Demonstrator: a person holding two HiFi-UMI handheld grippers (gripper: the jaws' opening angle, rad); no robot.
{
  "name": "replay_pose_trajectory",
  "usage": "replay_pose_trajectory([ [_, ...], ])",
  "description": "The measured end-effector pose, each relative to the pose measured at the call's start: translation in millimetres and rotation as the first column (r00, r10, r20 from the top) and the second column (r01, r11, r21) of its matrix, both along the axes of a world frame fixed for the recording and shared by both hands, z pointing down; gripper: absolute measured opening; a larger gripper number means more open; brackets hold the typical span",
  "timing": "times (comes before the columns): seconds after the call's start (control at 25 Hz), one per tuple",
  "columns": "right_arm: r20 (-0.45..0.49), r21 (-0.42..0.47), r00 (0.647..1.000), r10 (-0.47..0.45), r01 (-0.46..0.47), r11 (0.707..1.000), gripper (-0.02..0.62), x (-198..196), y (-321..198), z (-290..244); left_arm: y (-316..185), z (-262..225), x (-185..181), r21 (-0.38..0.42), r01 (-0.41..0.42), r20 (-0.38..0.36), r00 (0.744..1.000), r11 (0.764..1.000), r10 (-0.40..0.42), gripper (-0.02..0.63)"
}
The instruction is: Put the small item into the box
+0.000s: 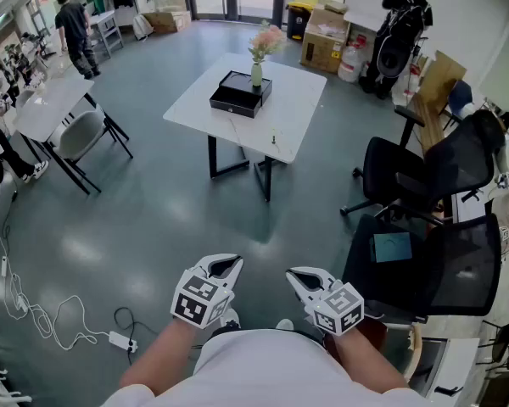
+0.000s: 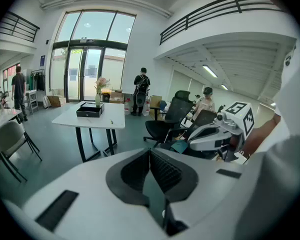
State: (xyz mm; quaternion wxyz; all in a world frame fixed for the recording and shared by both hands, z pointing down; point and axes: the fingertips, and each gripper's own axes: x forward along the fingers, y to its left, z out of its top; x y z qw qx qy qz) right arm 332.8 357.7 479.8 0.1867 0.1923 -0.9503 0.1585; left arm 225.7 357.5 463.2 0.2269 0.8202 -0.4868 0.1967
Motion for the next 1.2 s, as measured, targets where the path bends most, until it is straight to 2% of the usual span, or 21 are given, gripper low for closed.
replay_pose_trajectory([
  [0.52, 0.023, -0.007, 0.999, 0.043, -0.043, 0.999, 0.015, -16.2, -1.3, -3.5, 2.0, 5.4, -16.5, -0.007, -0.037, 0.004, 0.999, 0.999, 0.037, 0.017],
  [0.64, 0.023, -0.003, 1.0, -0.001, 0.001, 1.0, 0.015, -30.6, 9.4, -2.7, 1.6, 8.9, -23.2, -0.015, -0.044, -0.008, 0.999, 0.999, 0.044, 0.017],
  [0.84, -0.064, 0.081, 0.997, -0.052, 0.057, 0.995, 0.017, -60.3, 24.2, 4.3, 5.7, 20.3, -34.2, -0.069, -0.086, -0.023, 0.996, 0.994, 0.084, 0.017],
  [1.2, -0.077, 0.051, 0.996, -0.034, 0.038, 0.998, 0.017, -114.8, 26.5, 12.1, 16.4, 28.6, -97.3, -0.055, -0.064, -0.01, 0.998, 0.996, 0.064, 0.017],
])
